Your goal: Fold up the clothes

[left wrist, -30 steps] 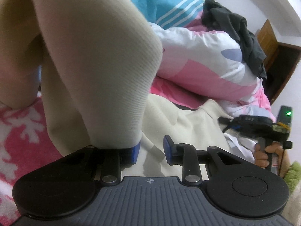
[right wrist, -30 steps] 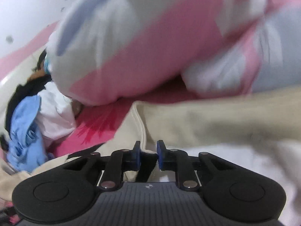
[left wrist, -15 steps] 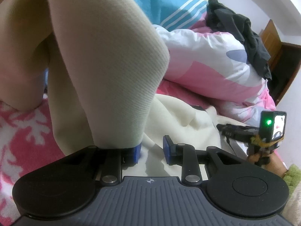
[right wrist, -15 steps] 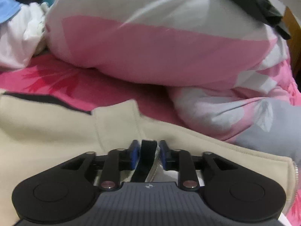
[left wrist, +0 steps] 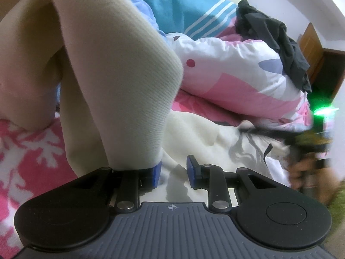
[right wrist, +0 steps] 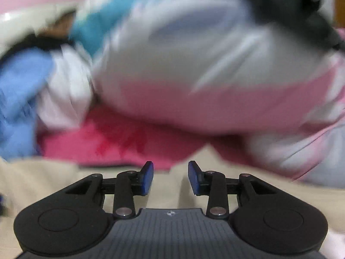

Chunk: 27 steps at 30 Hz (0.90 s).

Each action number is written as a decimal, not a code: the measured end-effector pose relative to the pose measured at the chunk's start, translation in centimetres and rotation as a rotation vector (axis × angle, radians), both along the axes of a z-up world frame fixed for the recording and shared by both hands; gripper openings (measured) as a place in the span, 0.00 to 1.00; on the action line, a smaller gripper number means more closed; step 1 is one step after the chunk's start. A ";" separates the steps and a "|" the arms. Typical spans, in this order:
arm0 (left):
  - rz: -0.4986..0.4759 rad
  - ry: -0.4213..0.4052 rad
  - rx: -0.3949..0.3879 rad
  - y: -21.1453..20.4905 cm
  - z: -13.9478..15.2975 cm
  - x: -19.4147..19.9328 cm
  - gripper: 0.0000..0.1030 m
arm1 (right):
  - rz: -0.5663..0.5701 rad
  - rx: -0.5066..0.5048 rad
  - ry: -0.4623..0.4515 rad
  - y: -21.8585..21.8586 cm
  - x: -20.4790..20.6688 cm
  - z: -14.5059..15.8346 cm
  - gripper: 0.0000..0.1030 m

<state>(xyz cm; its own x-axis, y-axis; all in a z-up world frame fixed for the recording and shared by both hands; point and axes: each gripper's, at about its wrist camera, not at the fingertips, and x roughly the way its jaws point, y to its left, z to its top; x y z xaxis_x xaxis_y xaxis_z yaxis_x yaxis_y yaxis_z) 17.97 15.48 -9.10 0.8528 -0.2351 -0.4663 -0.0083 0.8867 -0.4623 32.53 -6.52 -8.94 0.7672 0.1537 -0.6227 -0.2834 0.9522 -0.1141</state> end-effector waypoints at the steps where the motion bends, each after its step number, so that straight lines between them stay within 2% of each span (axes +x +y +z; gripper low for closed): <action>1: -0.001 0.003 -0.003 0.1 -0.1 0.1 0.26 | -0.029 -0.036 0.034 0.4 1.0 -1.8 0.36; 3: -0.009 -0.002 -0.004 0.1 0.1 -0.1 0.26 | -0.052 -0.013 0.014 0.5 0.8 -2.1 0.37; 5: -0.036 -0.027 0.007 0.1 0.5 -0.7 0.28 | -0.058 -0.006 0.016 0.6 0.1 -0.9 0.37; 7: -0.075 -0.083 0.007 0.1 1.2 -1.8 0.28 | -0.052 -0.001 0.019 0.8 -0.8 0.8 0.37; 9: -0.120 -0.159 -0.002 0.3 2.0 -3.4 0.29 | -0.019 0.016 -0.024 1.0 -2.6 3.1 0.37; 12: -0.158 -0.227 0.015 0.8 2.8 -5.4 0.30 | 0.132 0.058 -0.079 3.7 -6.2 7.9 0.39; 16: -0.159 -0.239 0.000 2.7 3.3 -7.3 0.31 | 0.343 0.104 -0.152 7.8 -11.2 14.0 0.42; 17: -0.143 -0.248 -0.011 3.4 3.5 -7.8 0.31 | 0.424 0.081 -0.172 10.0 -12.7 15.0 0.42; 19: -0.108 -0.261 -0.014 4.8 3.6 -8.5 0.31 | 0.576 0.014 -0.221 14.4 -15.6 16.4 0.60; 21: -0.077 -0.246 -0.010 6.1 3.4 -8.7 0.31 | 0.686 -0.077 -0.231 18.4 -17.0 16.2 0.69; 27: -0.144 -0.121 0.040 6.4 2.0 -7.5 0.31 | 0.947 -0.392 -0.195 29.7 -18.8 13.2 0.71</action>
<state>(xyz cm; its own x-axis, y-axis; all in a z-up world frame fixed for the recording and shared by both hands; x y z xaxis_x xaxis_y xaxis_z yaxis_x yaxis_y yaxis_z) 10.49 21.89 -7.07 0.8622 -0.3418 -0.3739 0.1733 0.8926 -0.4163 13.69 23.18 4.28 0.5309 0.5588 -0.6371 -0.8383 0.2366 -0.4912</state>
